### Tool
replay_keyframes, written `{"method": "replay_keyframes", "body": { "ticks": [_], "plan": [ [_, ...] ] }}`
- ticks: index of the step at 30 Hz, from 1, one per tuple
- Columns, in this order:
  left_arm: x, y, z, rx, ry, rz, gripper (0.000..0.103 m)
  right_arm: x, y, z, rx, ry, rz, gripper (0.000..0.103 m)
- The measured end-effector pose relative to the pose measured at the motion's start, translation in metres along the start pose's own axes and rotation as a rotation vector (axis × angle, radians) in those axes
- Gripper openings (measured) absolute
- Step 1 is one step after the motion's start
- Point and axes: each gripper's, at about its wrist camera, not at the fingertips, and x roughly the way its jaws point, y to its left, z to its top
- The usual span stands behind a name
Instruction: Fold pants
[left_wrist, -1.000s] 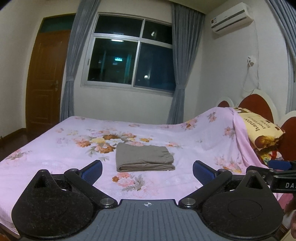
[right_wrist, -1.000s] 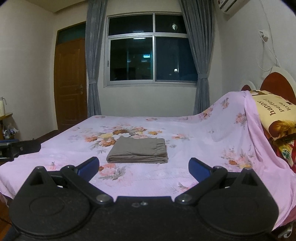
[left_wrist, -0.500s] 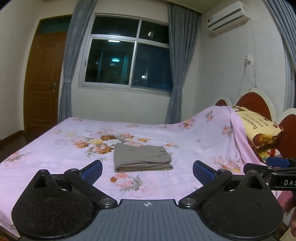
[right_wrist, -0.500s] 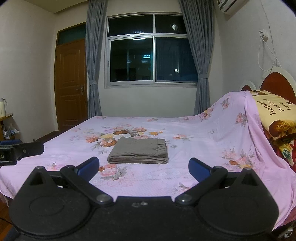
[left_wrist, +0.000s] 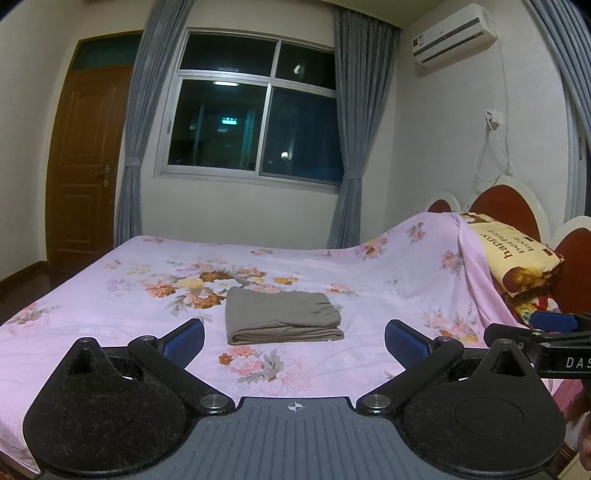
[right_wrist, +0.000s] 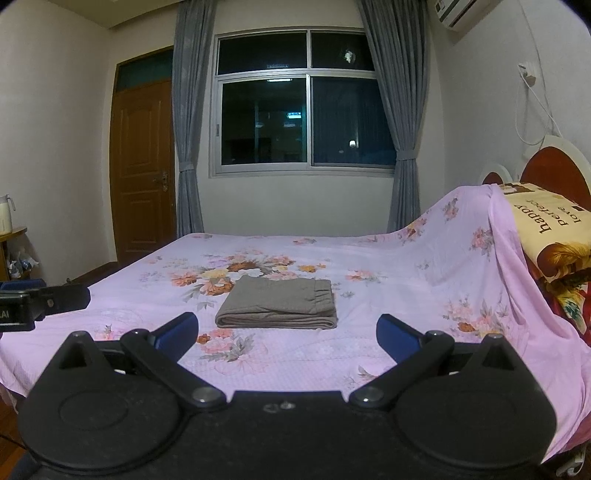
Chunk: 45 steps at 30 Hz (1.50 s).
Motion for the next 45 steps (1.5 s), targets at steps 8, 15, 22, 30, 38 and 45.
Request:
{"method": "replay_keyframes", "body": {
  "ticks": [8, 15, 22, 30, 38, 45],
  "plan": [
    [-0.0003, -0.0003, 0.0008, 0.002, 0.001, -0.004, 0.103, -0.0003, -0.0003, 0.0020, -0.002, -0.005, 0.002, 0.103],
    [-0.0002, -0.0006, 0.0007, 0.002, 0.000, -0.004, 0.103, -0.0014, 0.0028, 0.0025, -0.003, -0.007, 0.002, 0.103],
    [-0.0001, -0.0007, 0.0004, 0.003, 0.000, -0.003, 0.103, -0.0014, 0.0028, 0.0023, -0.003, -0.007, 0.003, 0.103],
    [-0.0005, -0.0020, 0.0016, 0.006, 0.001, -0.009, 0.103, -0.0012, 0.0035, 0.0029, -0.003, -0.007, 0.003, 0.103],
    [-0.0007, -0.0015, 0.0031, 0.009, 0.002, -0.012, 0.103, -0.0010, 0.0033, 0.0027, 0.000, -0.007, 0.002, 0.103],
    [-0.0015, -0.0001, 0.0025, 0.011, 0.002, -0.016, 0.103, -0.0014, 0.0037, 0.0032, 0.001, -0.006, 0.005, 0.103]
  ]
}}
